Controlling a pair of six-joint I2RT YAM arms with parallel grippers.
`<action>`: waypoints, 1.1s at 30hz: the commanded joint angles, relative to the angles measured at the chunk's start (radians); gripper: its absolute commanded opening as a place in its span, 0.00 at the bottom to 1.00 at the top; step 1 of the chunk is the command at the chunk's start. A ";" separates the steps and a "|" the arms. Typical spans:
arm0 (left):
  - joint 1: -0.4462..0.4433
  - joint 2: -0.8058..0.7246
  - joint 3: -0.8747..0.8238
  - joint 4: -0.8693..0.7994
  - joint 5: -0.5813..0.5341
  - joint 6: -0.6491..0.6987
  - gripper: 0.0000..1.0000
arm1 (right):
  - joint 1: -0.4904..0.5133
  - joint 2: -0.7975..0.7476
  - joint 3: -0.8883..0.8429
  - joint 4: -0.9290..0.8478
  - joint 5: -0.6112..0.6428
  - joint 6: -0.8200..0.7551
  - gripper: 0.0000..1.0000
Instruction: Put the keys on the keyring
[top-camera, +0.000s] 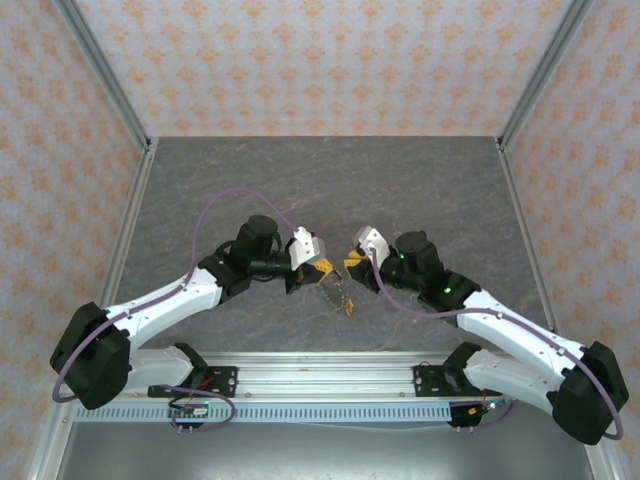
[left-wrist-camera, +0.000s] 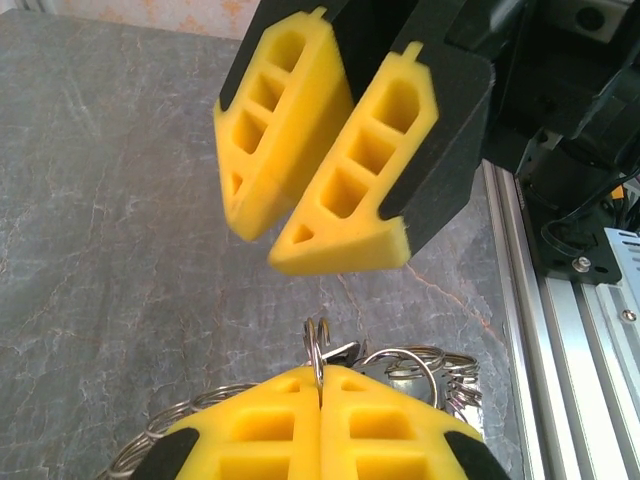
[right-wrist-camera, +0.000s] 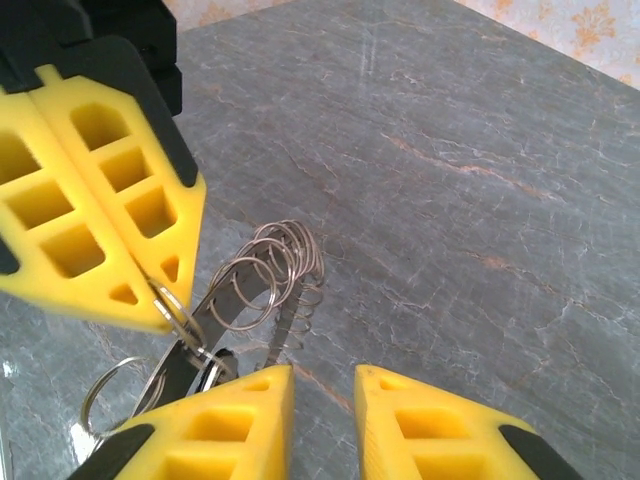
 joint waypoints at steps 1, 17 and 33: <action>-0.006 -0.001 0.041 0.010 0.039 0.031 0.00 | -0.002 -0.053 0.018 -0.029 -0.032 -0.069 0.22; -0.006 0.016 0.074 -0.057 0.127 0.069 0.00 | -0.022 0.031 0.088 -0.078 -0.269 -0.192 0.27; -0.005 0.016 0.074 -0.059 0.133 0.075 0.00 | -0.022 0.089 0.083 -0.011 -0.297 -0.169 0.16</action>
